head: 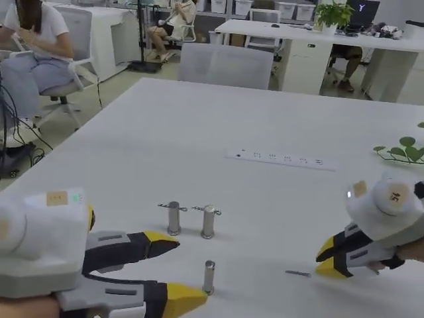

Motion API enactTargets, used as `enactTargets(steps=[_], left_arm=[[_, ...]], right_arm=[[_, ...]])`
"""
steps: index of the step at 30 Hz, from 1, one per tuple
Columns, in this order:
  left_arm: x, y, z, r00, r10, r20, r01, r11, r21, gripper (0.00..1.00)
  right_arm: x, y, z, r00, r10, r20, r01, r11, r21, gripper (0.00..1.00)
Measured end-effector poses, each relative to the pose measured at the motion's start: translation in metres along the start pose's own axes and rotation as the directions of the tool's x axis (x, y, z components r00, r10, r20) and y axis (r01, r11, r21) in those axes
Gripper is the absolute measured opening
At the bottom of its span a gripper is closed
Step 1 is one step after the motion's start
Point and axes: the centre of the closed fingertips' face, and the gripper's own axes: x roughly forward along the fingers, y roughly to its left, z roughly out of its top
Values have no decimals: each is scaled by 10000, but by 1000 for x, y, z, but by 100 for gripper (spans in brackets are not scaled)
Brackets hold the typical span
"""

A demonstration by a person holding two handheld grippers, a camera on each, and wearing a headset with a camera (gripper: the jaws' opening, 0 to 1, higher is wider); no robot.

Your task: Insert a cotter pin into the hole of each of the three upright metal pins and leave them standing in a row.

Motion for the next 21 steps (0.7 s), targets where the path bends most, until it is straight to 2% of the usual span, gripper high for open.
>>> enactTargets(steps=[2, 10, 15, 21], left_arm=[[-1, 0, 0, 10000, -4, 11, 4, 10000, 1, 54], [-1, 0, 2, 9999, 5, 105, -5, 10000, 4, 53], [-2, -1, 3, 9999, -8, 156, 8, 10000, 1, 53], [-3, 0, 5, 9997, -2, 235, 1, 10000, 12, 53]], right_arm=[[5, 0, -2, 9990, 33, -444, -53, 9990, -448, 11], [17, 2, -2, 9960, 261, -856, -310, 9980, -557, 9], [20, 0, -2, 9950, 224, -973, -282, 9979, -588, 9], [22, 1, -4, 9893, 324, -1421, -409, 9975, -573, 8]])
